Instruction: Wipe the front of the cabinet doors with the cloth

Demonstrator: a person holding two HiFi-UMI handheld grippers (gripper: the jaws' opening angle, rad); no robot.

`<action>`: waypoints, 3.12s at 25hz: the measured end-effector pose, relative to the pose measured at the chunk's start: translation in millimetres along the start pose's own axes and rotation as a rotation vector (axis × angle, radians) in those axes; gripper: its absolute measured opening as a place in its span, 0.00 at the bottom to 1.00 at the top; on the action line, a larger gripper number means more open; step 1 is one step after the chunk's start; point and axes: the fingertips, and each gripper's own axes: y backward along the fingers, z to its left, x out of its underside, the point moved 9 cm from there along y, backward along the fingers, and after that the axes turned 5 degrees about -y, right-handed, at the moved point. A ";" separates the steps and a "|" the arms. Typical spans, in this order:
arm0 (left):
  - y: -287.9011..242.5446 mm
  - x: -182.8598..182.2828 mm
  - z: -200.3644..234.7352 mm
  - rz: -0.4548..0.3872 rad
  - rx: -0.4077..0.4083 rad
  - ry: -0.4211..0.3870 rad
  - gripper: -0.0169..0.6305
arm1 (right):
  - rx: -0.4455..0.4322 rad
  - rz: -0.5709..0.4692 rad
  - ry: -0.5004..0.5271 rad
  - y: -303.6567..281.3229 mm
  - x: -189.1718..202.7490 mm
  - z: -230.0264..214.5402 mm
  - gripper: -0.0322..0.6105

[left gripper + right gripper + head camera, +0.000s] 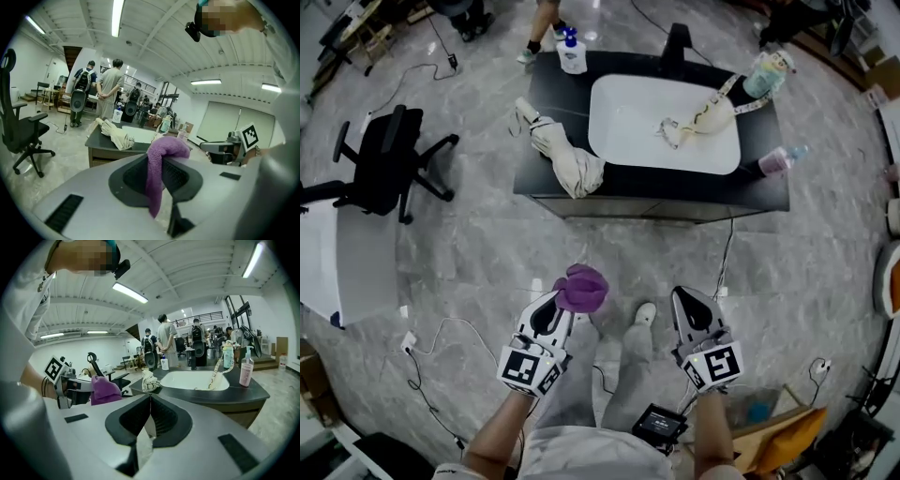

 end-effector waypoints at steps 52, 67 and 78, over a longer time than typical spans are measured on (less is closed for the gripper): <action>-279.3 172.6 108.8 -0.014 -0.184 0.232 0.12 | -0.174 0.141 -0.077 -122.8 207.2 -84.7 0.09; -198.4 168.8 236.8 -0.023 -0.294 0.240 0.12 | -0.241 0.163 -0.063 -194.0 204.4 -1.6 0.09; -157.3 173.5 243.1 -0.100 -0.477 0.308 0.12 | -0.320 0.164 -0.024 -195.2 200.8 -7.7 0.09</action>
